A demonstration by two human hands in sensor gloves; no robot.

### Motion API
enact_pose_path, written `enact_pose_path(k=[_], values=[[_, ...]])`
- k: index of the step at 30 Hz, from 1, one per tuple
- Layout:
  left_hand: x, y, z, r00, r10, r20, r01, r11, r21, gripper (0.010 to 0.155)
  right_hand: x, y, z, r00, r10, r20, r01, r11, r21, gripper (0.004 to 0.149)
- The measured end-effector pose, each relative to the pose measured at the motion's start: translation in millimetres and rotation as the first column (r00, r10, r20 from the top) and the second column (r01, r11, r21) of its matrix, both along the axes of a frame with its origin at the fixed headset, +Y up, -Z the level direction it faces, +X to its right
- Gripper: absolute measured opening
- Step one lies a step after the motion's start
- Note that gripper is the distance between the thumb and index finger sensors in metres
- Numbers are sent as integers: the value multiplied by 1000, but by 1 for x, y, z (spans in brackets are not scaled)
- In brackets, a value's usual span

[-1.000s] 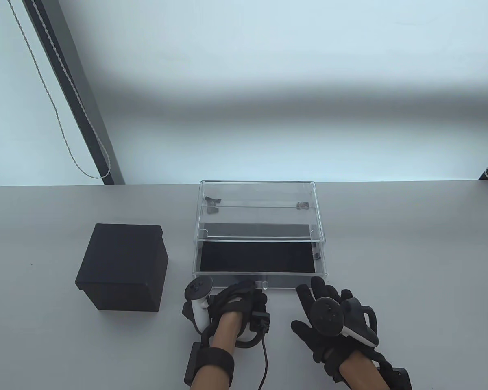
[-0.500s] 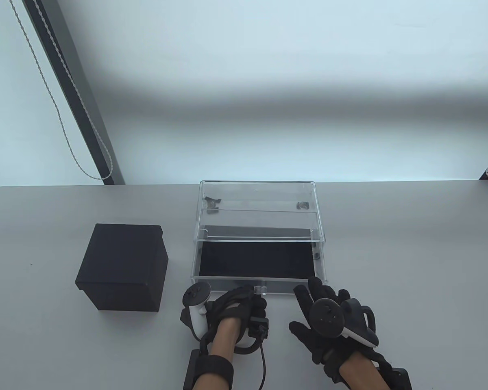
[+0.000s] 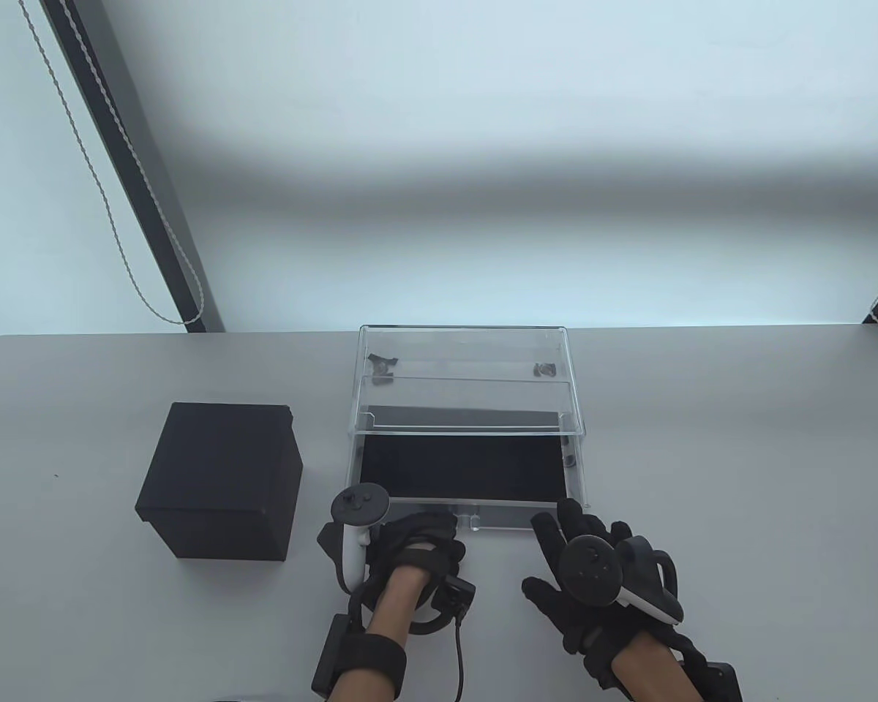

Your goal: Pour number blocks into a drawer

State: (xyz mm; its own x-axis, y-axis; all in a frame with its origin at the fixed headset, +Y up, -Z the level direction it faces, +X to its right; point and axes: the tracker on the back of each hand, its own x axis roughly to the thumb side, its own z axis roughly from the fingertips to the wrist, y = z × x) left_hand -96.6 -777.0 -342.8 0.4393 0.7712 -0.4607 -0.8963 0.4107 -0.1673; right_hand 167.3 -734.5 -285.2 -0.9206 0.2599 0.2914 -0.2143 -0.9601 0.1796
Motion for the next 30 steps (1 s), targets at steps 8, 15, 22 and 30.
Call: enact_pose_path(k=[8,15,22,30], values=[[-3,45,0,942,-302,147,276,946,171,63,1,2,1,1000,-1,4,1,1000,-7,83],[-16,96,4,881,-451,144,375,850,371,64,3,3,0,1000,-7,15,7,1000,-4,83],[-58,142,3,815,-577,42,488,725,486,68,5,4,0,1000,-7,20,7,1000,0,83],[-122,160,-3,801,-594,-74,553,687,472,71,6,4,0,1000,-5,17,5,1000,-7,83]])
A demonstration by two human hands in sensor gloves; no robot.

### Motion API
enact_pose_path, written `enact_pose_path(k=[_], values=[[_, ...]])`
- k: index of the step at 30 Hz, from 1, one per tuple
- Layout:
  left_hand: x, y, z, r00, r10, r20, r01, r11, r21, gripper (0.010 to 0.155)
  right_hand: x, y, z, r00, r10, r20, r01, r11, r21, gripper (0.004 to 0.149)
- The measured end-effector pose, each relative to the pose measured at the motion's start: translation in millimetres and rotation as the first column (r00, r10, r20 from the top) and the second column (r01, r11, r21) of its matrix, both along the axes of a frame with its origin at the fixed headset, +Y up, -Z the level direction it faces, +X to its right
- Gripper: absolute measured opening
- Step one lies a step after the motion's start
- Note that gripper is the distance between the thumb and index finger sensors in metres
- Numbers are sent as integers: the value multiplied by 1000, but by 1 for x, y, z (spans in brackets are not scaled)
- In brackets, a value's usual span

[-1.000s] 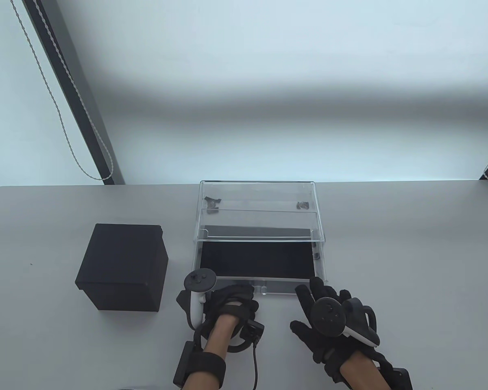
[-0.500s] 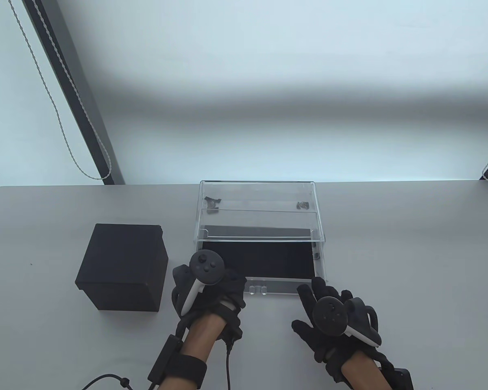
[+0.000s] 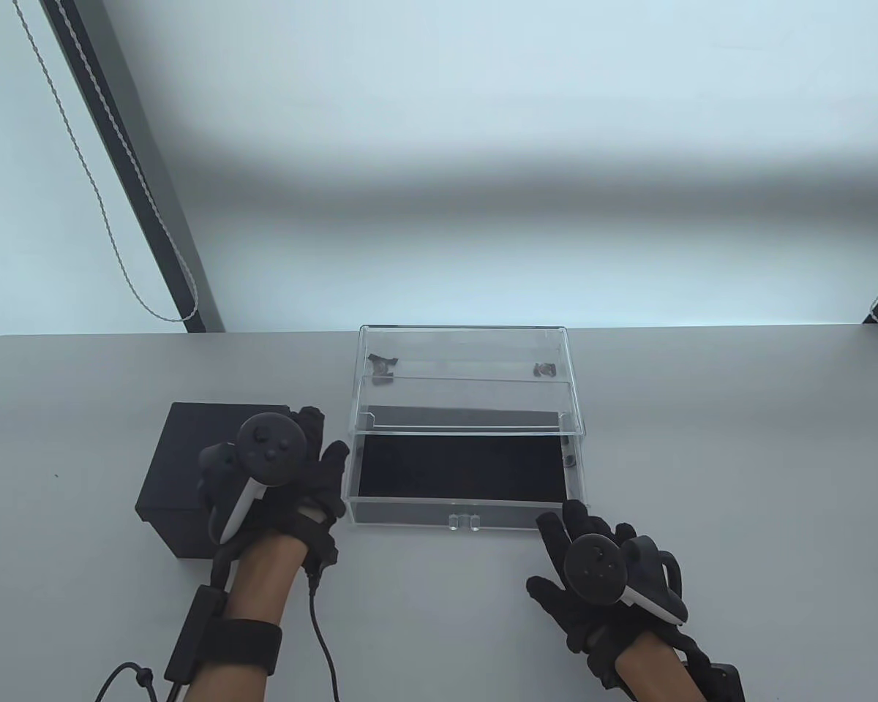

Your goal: Pour number blocks into a drawer

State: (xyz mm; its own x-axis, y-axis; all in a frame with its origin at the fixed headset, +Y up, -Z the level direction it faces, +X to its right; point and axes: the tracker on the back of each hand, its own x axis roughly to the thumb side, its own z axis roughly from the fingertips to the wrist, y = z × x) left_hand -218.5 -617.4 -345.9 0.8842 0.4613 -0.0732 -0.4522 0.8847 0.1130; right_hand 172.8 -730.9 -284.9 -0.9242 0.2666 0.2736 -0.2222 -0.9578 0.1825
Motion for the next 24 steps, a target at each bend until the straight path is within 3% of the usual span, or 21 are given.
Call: enact_pose_path(k=[10,19,24], values=[[-47,-17,-16,985,-171,9,171,983,-73,72,0,0,0,1000,-2,1,2,1000,-8,83],[-64,-49,-28,987,-161,16,161,980,-119,73,1,0,0,1000,-12,2,12,1000,-15,82],[-70,-59,-27,999,-48,1,48,995,-89,73,1,-1,0,1000,-11,5,11,1000,-23,82]])
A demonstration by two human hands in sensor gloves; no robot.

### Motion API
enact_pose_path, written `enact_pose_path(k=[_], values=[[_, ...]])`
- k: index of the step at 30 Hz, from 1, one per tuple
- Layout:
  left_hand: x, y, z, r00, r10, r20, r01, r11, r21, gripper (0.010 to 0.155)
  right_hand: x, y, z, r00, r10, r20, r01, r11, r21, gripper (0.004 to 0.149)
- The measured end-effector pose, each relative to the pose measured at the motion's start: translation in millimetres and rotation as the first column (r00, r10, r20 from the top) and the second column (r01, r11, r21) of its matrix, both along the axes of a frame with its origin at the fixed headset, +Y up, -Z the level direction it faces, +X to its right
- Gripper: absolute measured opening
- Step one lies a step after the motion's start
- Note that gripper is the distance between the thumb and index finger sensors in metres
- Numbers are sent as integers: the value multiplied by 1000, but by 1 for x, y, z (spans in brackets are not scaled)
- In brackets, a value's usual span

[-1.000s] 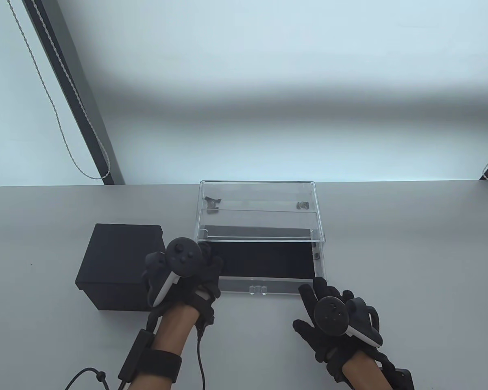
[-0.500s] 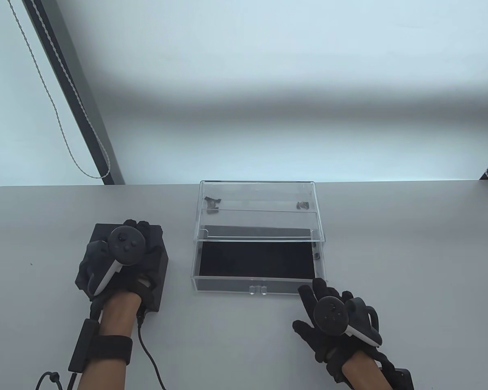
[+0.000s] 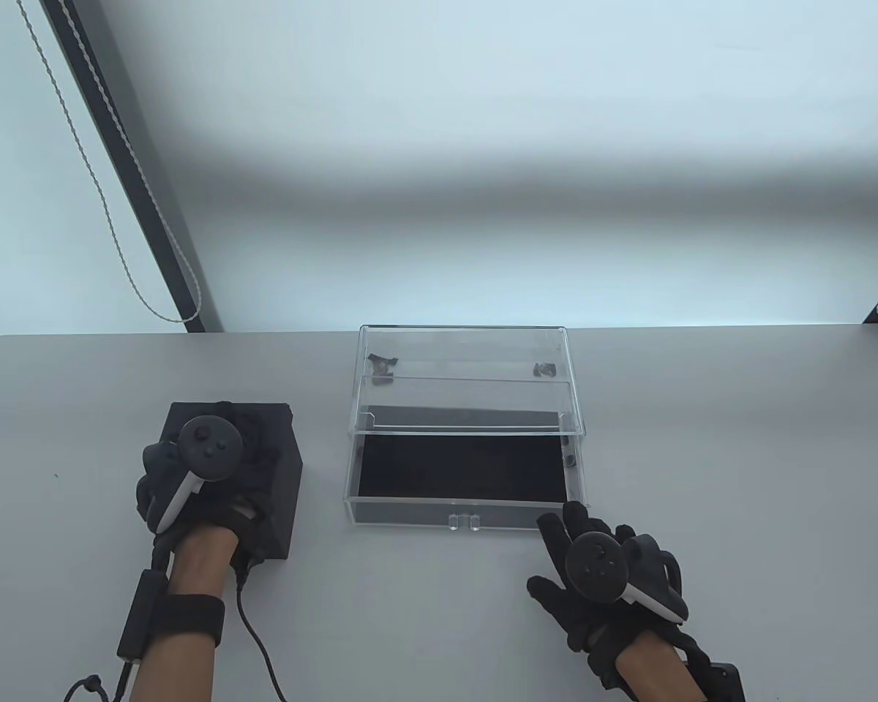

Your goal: Pour number blocks into a drawer

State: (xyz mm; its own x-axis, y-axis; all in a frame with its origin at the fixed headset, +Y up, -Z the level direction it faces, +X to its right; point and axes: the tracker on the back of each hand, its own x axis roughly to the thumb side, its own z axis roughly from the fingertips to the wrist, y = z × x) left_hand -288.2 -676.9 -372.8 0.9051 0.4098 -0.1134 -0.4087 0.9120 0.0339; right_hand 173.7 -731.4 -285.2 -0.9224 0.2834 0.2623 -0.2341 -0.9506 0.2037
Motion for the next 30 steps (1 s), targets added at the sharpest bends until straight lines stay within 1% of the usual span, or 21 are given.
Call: enact_pose_path(k=[9,16,25,30], values=[[0,-4,2,1000,-24,6,24,999,25,73,0,1,0,1000,2,3,-2,1000,-5,82],[2,-5,12,999,-42,-1,42,999,32,73,1,1,0,1000,-9,6,9,1000,-5,82],[11,-6,38,998,-62,10,61,996,60,73,1,2,0,1000,-9,5,9,1000,5,82],[17,-7,56,997,-75,11,74,994,76,73,1,2,0,1000,-2,9,2,1000,7,82]])
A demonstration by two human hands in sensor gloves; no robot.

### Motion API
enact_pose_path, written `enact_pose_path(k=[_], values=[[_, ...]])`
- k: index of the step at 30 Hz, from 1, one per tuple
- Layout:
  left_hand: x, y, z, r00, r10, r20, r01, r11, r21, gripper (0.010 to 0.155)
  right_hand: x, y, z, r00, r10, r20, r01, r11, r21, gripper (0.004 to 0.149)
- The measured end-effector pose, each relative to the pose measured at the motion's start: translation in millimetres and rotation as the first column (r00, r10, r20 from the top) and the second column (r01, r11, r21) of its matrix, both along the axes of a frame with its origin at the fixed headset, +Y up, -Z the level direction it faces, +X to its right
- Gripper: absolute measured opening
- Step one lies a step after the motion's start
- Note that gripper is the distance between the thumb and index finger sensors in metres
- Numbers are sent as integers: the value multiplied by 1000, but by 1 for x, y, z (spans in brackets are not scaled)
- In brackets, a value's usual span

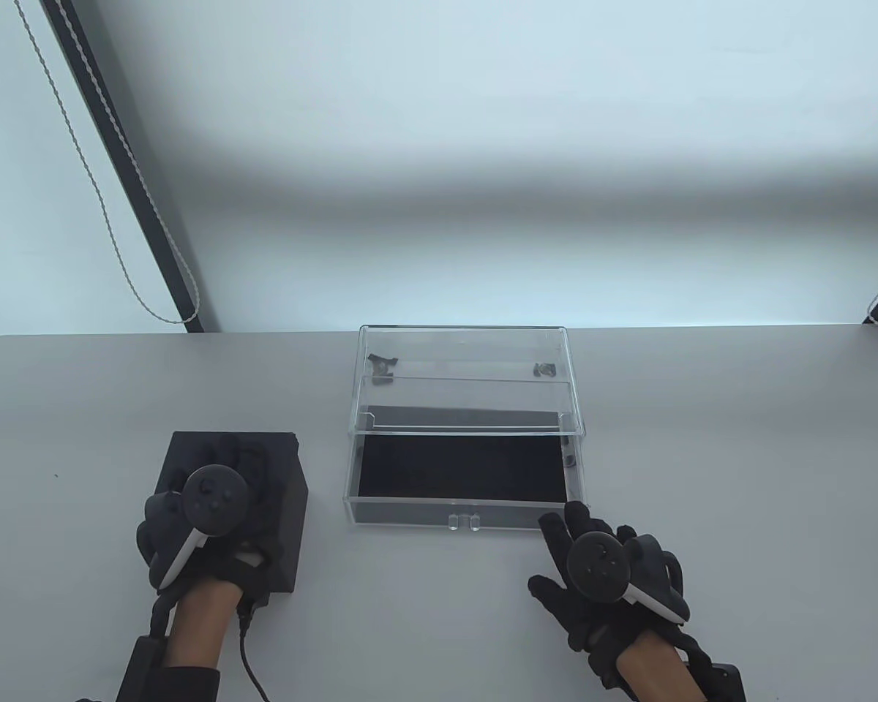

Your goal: Pour number blocks into a drawer

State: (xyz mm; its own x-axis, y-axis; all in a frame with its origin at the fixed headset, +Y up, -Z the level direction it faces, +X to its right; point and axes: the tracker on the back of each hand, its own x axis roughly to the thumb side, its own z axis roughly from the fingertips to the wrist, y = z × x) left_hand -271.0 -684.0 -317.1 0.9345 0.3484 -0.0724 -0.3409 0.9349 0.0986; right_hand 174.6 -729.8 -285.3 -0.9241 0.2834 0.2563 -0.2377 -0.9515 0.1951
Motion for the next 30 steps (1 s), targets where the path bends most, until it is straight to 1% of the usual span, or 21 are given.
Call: enact_pose_path(k=[13,16,25,30], values=[[30,-1,48,1000,-24,13,24,1000,-3,73,6,2,-1,1000,-4,29,4,1000,2,82],[40,-1,57,999,-22,25,22,1000,-4,73,10,6,-2,999,-31,45,30,999,17,82],[75,-1,76,998,-26,55,26,1000,-2,73,17,5,-4,996,-45,73,44,999,8,82],[99,-1,81,997,-29,75,30,1000,-10,73,18,3,-5,995,-47,83,48,999,-6,82]])
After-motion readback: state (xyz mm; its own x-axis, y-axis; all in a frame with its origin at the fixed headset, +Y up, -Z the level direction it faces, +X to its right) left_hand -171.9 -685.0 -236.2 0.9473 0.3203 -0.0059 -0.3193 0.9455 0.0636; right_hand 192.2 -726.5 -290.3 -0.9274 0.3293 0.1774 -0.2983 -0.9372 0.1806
